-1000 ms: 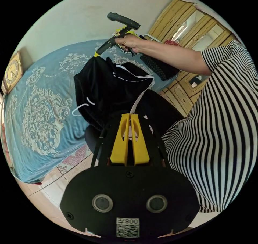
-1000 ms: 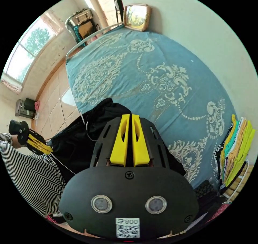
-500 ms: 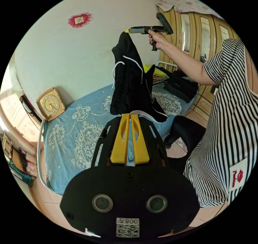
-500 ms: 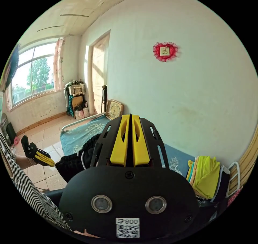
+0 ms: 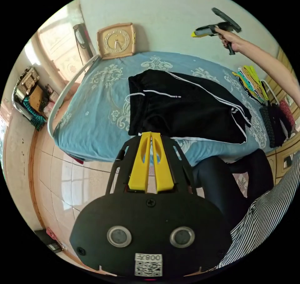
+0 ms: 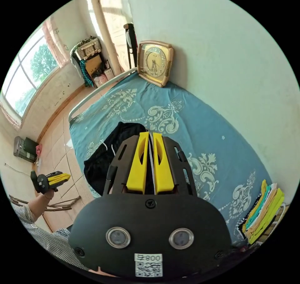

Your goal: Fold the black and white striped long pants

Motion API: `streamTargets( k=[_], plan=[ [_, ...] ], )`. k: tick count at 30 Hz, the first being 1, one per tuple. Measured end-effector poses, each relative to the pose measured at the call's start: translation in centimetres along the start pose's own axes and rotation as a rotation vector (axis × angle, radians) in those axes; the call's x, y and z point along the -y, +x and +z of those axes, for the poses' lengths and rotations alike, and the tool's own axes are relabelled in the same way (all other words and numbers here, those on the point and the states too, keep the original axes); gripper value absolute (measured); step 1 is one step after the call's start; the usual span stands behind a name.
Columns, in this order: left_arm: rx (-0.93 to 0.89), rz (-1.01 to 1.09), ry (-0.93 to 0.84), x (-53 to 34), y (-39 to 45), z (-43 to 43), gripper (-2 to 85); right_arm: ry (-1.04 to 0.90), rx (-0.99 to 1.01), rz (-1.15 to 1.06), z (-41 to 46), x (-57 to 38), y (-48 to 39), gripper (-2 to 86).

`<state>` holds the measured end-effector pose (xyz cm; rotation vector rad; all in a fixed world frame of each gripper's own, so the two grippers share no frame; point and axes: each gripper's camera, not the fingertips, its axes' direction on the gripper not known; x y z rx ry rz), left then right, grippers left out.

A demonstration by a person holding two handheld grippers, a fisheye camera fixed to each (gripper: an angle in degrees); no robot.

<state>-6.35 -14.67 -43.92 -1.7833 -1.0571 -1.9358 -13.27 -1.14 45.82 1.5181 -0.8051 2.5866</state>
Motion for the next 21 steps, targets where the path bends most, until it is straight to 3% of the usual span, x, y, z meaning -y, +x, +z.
streamTargets(
  k=[5,9,14,21],
  plan=[
    [-0.139,-0.084,-0.045,-2.3,1.4,3.1,0.2,0.013,0.185,0.176,1.3,-13.9,5.4,0.6],
    [-0.273,-0.07,-0.073,-2.0,4.5,5.2,0.1,-0.045,0.198,0.384,0.0,-26.6,8.0,0.3],
    [-0.345,0.092,-0.08,2.2,12.6,7.4,0.1,-0.196,0.003,0.571,-1.6,-39.6,4.6,0.1],
    [-0.381,0.225,-0.106,9.9,23.4,11.3,0.1,-0.51,-0.116,0.509,6.4,-43.9,-1.2,0.0]
  ],
)
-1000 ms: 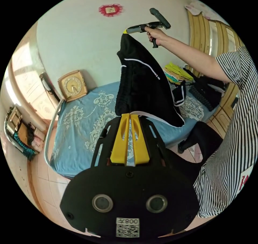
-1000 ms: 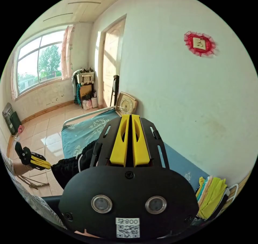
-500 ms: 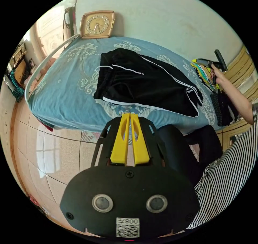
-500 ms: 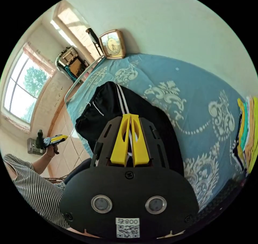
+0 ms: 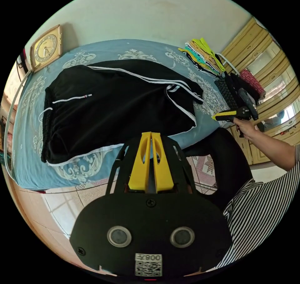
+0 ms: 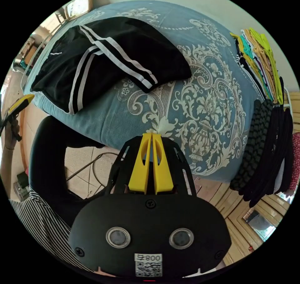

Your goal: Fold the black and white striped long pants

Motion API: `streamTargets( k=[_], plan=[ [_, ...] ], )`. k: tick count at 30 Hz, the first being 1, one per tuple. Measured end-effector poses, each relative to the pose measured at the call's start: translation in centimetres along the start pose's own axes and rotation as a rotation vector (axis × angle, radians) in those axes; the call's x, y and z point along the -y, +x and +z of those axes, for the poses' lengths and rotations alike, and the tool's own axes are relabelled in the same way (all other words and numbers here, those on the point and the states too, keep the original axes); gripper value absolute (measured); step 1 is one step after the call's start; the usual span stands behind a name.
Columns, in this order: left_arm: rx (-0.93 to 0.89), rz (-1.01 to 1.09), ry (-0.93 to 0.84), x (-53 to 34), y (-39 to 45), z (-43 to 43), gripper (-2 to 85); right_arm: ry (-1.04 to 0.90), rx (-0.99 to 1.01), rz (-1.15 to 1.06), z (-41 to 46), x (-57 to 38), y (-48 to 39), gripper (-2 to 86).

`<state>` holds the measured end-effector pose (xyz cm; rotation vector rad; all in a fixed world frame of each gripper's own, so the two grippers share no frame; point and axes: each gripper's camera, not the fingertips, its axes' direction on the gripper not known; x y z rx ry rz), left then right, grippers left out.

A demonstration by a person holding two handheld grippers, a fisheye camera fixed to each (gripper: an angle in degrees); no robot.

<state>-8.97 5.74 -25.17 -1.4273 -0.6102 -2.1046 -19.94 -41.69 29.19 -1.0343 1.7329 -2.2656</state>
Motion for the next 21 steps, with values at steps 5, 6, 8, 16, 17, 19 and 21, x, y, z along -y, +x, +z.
streamTargets(
  k=[5,6,8,16,17,19,21],
  plan=[
    [-0.024,0.067,-0.074,6.7,5.7,4.8,0.1,0.147,-0.23,-0.084,2.3,-2.2,-4.7,-0.2],
    [-0.027,0.076,-0.082,7.3,6.4,5.3,0.1,0.17,-0.248,-0.092,2.6,-2.6,-5.1,-0.2],
    [-0.045,0.11,-0.115,9.6,8.7,7.2,0.2,0.236,-0.244,-0.067,3.7,-3.8,-5.7,-0.2],
    [-0.138,0.132,-0.159,18.2,12.8,11.8,1.0,0.37,-0.003,-0.074,3.7,-4.4,-4.5,2.8],
    [-0.152,0.127,-0.16,19.7,13.2,12.5,1.1,0.426,-0.022,-0.095,3.4,-4.3,-4.7,4.7],
    [-0.172,0.117,-0.165,22.0,13.9,13.6,1.3,0.471,-0.071,-0.138,3.6,-3.6,-5.0,5.8],
    [-0.191,0.098,-0.176,24.1,14.4,15.0,1.5,0.486,-0.103,-0.19,4.4,-2.5,-5.4,6.7]
  ],
)
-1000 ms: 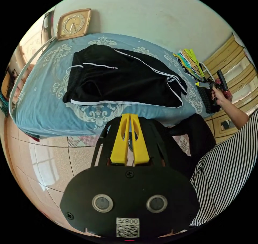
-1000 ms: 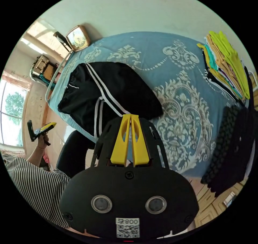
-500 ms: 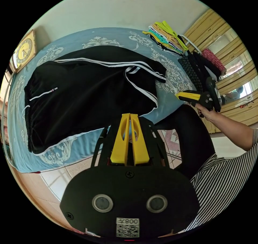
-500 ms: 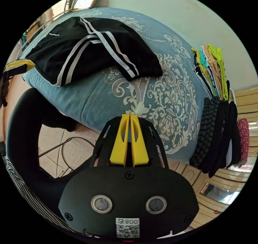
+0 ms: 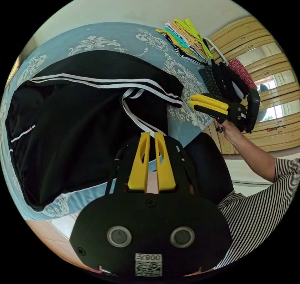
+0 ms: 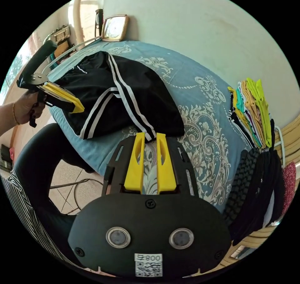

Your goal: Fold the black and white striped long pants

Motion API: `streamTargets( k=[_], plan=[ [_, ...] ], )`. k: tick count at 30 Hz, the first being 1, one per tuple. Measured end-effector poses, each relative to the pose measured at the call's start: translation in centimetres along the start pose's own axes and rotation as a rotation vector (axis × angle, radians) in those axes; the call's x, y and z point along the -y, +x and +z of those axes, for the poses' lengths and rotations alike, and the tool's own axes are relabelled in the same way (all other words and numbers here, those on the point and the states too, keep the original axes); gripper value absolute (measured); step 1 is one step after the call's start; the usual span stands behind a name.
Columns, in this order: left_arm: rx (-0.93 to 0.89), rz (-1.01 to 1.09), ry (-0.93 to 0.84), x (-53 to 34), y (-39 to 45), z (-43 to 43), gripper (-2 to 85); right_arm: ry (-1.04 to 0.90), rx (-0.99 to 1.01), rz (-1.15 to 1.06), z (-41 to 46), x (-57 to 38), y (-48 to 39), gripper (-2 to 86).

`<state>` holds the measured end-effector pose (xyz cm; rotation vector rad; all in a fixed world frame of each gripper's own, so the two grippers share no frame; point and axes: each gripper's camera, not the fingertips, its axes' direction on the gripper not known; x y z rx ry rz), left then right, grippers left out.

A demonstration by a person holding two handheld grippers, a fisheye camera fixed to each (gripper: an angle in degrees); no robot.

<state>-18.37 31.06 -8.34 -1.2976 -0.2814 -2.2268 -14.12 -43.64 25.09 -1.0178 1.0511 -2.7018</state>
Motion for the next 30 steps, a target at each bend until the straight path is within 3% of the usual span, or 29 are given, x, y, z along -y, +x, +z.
streamTargets(
  k=[8,12,18,21,25,30],
  plan=[
    [-0.017,-0.024,-0.033,7.4,1.7,4.5,0.7,-0.079,-0.066,-0.255,8.3,-0.2,-2.3,5.8],
    [-0.017,-0.044,-0.048,9.6,1.9,5.9,0.4,-0.095,-0.041,-0.266,9.8,-0.7,-1.8,4.0],
    [-0.012,-0.022,-0.062,11.8,3.5,7.7,0.2,0.076,0.018,-0.23,5.5,2.6,5.2,3.5],
    [-0.021,-0.014,-0.051,12.5,4.5,8.1,0.3,0.148,0.0,-0.085,3.0,8.3,13.3,4.3],
    [-0.045,-0.014,-0.031,12.9,6.0,8.4,0.5,0.059,0.221,0.24,6.7,13.8,24.9,5.8],
    [-0.087,-0.008,0.012,12.8,7.6,8.2,1.4,0.118,0.37,0.38,12.2,9.9,27.1,6.2]
  ],
)
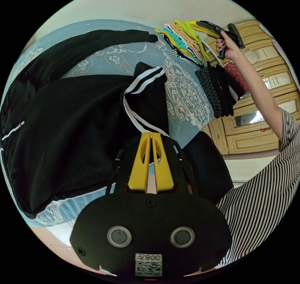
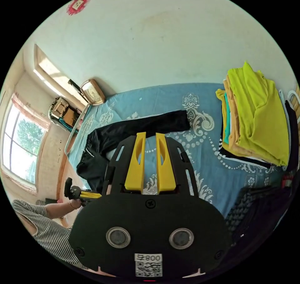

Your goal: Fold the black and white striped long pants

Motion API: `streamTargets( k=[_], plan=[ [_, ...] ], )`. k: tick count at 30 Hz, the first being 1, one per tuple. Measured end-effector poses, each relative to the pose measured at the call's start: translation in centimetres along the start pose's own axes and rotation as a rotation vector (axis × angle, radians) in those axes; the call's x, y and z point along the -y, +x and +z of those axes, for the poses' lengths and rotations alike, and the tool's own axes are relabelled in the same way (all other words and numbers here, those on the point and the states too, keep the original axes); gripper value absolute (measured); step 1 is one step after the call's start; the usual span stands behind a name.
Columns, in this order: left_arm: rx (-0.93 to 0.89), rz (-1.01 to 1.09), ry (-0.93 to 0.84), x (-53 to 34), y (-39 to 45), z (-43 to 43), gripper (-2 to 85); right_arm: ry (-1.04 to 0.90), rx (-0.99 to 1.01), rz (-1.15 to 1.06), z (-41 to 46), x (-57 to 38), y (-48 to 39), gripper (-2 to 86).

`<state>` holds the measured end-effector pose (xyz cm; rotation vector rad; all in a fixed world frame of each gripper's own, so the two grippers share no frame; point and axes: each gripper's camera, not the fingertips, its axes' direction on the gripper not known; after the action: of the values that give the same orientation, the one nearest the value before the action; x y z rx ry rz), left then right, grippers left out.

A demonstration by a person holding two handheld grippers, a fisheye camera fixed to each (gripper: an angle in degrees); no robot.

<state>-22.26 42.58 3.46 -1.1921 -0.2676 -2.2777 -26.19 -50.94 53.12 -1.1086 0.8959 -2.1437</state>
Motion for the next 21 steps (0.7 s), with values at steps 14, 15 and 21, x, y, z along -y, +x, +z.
streamTargets(
  k=[14,15,21],
  plan=[
    [0.043,-0.168,0.057,1.8,1.6,2.0,6.0,-0.507,-0.016,-0.138,21.6,-11.5,0.8,7.6],
    [0.045,-0.165,0.042,2.0,1.8,2.5,5.8,-0.514,-0.019,-0.136,22.0,-11.7,1.0,7.6],
    [0.085,-0.137,0.019,1.6,4.7,4.6,2.4,-0.504,-0.024,-0.144,23.8,-13.7,2.3,3.7]
  ],
)
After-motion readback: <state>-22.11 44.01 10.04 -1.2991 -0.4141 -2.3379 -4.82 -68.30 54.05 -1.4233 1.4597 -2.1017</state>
